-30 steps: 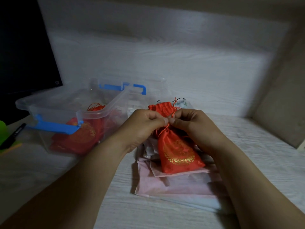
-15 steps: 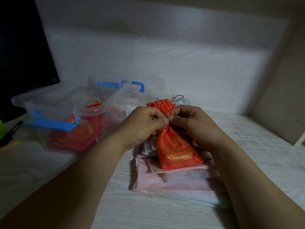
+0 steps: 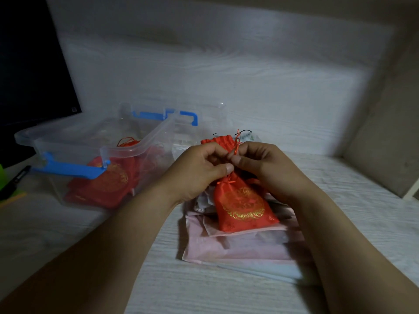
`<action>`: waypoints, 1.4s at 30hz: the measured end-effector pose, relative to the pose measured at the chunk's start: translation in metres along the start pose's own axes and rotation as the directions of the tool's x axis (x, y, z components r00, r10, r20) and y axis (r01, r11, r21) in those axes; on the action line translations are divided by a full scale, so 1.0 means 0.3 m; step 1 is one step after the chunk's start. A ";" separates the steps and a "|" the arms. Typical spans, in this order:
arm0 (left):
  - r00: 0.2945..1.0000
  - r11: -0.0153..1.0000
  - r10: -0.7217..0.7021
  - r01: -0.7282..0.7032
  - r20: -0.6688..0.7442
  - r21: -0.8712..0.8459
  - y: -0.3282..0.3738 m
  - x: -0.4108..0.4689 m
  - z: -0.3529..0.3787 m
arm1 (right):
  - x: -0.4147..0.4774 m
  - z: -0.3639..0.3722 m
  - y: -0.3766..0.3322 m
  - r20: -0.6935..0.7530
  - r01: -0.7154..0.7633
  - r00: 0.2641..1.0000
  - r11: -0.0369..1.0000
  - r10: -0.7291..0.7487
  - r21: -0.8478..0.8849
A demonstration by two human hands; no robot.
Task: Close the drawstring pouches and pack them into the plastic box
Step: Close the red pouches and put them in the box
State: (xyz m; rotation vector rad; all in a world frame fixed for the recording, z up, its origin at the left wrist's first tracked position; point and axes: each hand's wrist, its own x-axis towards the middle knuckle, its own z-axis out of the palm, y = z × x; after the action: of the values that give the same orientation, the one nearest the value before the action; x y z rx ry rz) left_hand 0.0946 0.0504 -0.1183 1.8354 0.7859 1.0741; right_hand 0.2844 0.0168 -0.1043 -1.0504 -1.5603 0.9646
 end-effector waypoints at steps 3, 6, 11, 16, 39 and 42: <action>1.000 0.997 -0.005 0.006 -0.011 0.077 -0.010 0.001 -0.004 | 0.002 0.006 0.004 -0.011 0.091 0.995 0.973 -0.096 -0.212; 0.999 0.983 0.022 -0.014 -0.040 0.186 -0.019 0.005 -0.008 | 0.011 0.016 0.017 -0.021 0.153 0.984 0.898 -0.177 -0.413; 0.997 0.988 0.040 -0.031 -0.060 0.153 -0.018 0.008 -0.011 | 0.016 0.023 0.013 -0.086 0.151 0.979 0.943 -0.184 -0.295; 0.994 0.992 0.090 -0.084 -0.059 0.089 -0.027 0.018 -0.009 | -0.005 0.005 0.002 -0.009 -0.094 0.995 0.995 0.095 0.028; 0.994 0.987 0.001 -0.019 -0.114 -0.157 -0.021 0.008 0.014 | 0.006 -0.016 0.009 -0.099 -0.109 0.989 0.994 0.105 -0.032; 0.991 0.987 -0.025 0.003 -0.134 -0.158 -0.026 0.013 0.023 | 0.002 -0.014 0.003 -0.085 -0.103 0.991 0.994 0.101 -0.020</action>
State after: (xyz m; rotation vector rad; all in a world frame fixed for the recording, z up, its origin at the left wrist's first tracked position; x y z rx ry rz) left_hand 0.1019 0.0546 -0.1257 1.6352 0.7687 1.2265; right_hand 0.2885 0.0180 -0.1043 -1.1826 -1.4643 0.9604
